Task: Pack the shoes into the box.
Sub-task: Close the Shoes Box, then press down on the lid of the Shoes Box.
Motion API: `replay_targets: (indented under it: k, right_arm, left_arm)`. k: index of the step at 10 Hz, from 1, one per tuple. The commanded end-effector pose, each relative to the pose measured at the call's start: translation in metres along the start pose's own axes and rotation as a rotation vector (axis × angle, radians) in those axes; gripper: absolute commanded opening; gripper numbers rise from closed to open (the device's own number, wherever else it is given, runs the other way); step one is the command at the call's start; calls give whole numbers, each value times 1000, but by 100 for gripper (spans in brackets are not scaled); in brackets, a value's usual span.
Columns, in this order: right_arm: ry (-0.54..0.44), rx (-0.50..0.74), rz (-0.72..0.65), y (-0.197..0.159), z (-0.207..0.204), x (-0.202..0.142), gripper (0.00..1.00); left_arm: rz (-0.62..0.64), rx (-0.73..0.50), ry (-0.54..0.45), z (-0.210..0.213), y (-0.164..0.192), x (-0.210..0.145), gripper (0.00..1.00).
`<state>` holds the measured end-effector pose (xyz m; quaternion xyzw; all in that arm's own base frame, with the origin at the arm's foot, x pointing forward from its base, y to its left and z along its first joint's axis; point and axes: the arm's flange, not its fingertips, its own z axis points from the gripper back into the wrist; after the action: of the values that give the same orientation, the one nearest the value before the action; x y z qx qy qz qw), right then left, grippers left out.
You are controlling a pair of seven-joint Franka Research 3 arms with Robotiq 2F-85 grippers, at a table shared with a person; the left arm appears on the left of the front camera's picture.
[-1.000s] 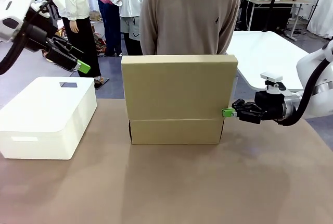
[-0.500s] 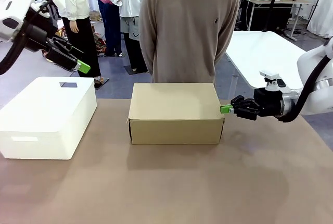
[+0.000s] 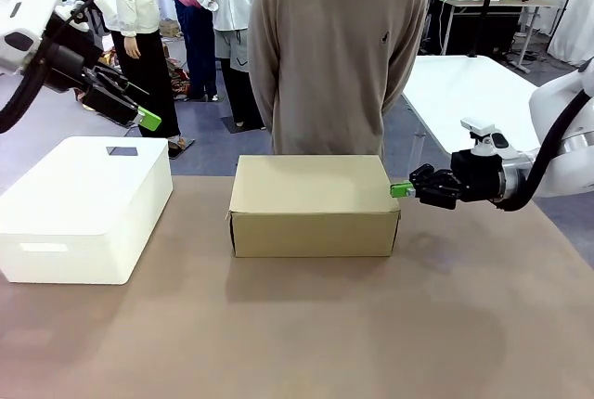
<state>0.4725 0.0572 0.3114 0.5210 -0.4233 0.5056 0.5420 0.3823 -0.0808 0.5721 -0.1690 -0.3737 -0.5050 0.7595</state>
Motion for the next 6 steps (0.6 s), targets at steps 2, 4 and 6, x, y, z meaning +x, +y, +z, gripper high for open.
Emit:
replay_targets:
  k: [2, 4, 6]
  right_arm:
    - [-4, -3, 0, -1, 1, -2, 0]
    - [-4, -3, 0, -1, 1, -2, 0]
    - [66, -25, -14, 1, -3, 12, 0]
  left_arm:
    - [-3, -11, -17, 0, 0, 0, 100]
    - [-3, -11, -17, 0, 0, 0, 100]
    - [-3, -11, -17, 0, 0, 0, 100]
